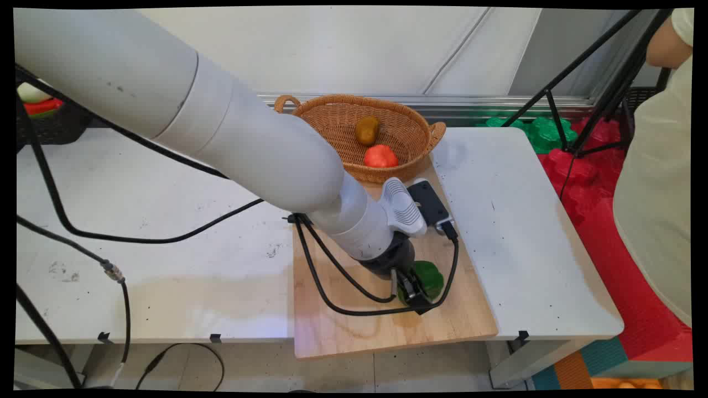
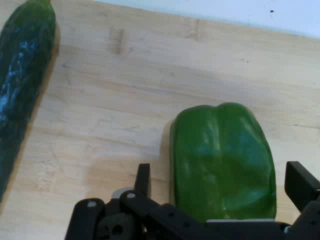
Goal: Pick up the potato from the vegetable basket
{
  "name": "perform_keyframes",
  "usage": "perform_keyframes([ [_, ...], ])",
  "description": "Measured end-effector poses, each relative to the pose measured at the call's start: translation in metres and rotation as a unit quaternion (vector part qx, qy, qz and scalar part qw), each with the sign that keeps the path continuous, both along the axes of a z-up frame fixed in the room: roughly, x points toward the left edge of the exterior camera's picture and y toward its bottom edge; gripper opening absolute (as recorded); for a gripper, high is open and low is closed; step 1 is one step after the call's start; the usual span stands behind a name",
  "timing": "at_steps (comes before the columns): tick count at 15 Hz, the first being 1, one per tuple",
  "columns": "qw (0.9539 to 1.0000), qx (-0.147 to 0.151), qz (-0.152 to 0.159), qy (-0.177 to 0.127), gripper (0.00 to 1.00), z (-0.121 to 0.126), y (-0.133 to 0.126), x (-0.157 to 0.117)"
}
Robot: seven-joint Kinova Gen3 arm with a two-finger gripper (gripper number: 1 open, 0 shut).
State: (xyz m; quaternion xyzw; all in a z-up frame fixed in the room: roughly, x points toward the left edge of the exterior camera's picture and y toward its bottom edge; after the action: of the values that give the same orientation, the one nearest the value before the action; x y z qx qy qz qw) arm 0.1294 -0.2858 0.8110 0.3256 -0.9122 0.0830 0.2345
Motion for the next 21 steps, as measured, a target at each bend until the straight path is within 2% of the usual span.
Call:
perform_keyframes([
  [4, 1.0000, -0.009, -0.002, 0.002, 1.00, 0.005, 0.004, 0.002],
  [7, 0.9997, -0.021, -0.007, 0.012, 1.00, 0.019, 0.007, 0.008],
  [12, 0.9977, -0.061, -0.004, 0.031, 1.00, 0.067, 0.005, 0.036],
  [17, 0.9932, -0.106, 0.035, 0.035, 1.00, 0.115, -0.017, 0.080],
  [21, 0.9865, -0.141, 0.080, 0.024, 1.00, 0.141, -0.052, 0.119],
])
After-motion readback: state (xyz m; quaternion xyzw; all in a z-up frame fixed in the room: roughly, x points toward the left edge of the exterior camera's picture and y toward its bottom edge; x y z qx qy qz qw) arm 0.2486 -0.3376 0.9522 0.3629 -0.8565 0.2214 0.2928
